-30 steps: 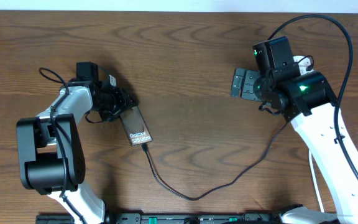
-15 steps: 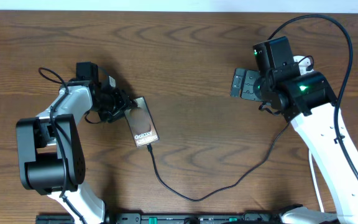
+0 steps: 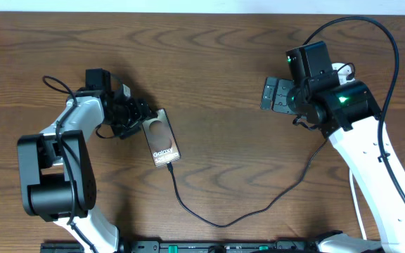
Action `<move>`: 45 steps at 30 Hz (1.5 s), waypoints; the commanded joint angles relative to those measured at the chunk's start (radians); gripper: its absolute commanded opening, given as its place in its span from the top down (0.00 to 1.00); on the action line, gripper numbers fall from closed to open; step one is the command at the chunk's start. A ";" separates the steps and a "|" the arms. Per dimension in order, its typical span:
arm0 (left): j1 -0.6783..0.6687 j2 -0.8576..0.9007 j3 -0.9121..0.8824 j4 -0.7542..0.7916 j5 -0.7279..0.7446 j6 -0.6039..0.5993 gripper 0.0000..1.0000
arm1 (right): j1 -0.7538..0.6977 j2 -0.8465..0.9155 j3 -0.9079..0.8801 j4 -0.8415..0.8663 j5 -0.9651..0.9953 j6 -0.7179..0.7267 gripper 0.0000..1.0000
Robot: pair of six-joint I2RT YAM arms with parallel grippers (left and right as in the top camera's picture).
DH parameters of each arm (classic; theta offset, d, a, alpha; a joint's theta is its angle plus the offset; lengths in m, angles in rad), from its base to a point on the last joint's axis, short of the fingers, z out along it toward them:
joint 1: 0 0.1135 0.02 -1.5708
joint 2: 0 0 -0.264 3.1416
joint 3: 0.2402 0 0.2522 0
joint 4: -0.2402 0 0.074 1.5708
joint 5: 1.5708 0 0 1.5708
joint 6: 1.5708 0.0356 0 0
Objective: Plug charger to phone and switch on socket
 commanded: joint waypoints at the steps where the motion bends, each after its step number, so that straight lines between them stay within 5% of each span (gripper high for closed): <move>1: 0.039 0.070 -0.034 -0.024 -0.167 0.001 0.20 | 0.002 0.003 -0.007 0.000 0.006 0.010 0.01; 15: 0.086 -0.222 0.040 -0.068 -0.124 0.144 0.07 | 0.002 0.003 -0.007 0.005 0.013 0.011 0.01; 26: -0.021 -0.473 0.040 -0.143 -0.167 0.291 0.04 | 0.002 0.003 -0.007 0.006 0.013 0.011 0.01; 31: -0.093 -0.519 0.040 -0.159 -0.168 0.441 0.04 | 0.002 0.003 -0.007 0.003 0.012 0.011 0.01; 45: -0.121 -0.522 0.040 -0.148 -0.167 0.446 0.04 | -0.037 0.003 -0.005 -0.023 -0.121 -0.010 0.01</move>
